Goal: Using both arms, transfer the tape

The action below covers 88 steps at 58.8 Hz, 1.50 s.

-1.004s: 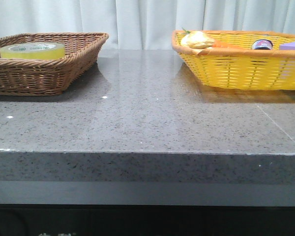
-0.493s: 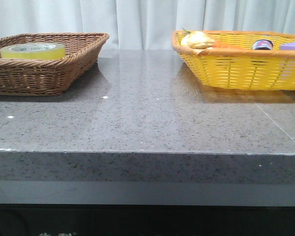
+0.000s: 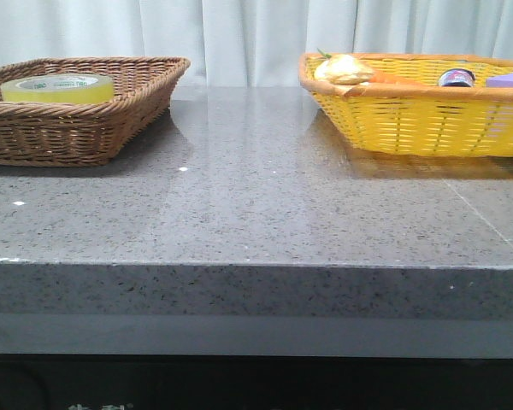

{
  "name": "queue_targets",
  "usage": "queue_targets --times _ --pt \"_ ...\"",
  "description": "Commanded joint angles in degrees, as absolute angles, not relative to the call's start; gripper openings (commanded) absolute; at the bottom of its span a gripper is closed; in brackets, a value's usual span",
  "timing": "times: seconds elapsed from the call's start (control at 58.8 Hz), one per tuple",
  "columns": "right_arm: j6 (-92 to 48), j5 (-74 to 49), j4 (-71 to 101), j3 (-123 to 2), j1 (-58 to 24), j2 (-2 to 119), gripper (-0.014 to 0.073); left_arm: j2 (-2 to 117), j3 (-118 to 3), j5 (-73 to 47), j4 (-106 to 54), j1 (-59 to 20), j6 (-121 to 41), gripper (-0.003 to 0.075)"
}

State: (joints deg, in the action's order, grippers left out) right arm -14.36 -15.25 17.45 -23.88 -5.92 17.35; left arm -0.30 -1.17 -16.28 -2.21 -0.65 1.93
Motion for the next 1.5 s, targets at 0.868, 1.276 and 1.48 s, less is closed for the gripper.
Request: queue_targets --times 0.868,1.276,1.48 --pt "-14.6 -11.3 17.8 -25.5 -5.5 17.6 -0.0120 -1.4 2.7 -8.6 -2.8 -0.5 2.6 -0.0020" --pt "-14.6 -11.3 17.8 -25.5 -5.5 17.6 -0.0120 -1.4 2.7 -8.6 -2.8 -0.5 2.6 -0.0020" --pt "-11.2 -6.2 14.9 -22.4 -5.5 17.6 -0.0120 -1.4 2.7 -8.6 -2.8 -0.5 2.6 -0.0020"
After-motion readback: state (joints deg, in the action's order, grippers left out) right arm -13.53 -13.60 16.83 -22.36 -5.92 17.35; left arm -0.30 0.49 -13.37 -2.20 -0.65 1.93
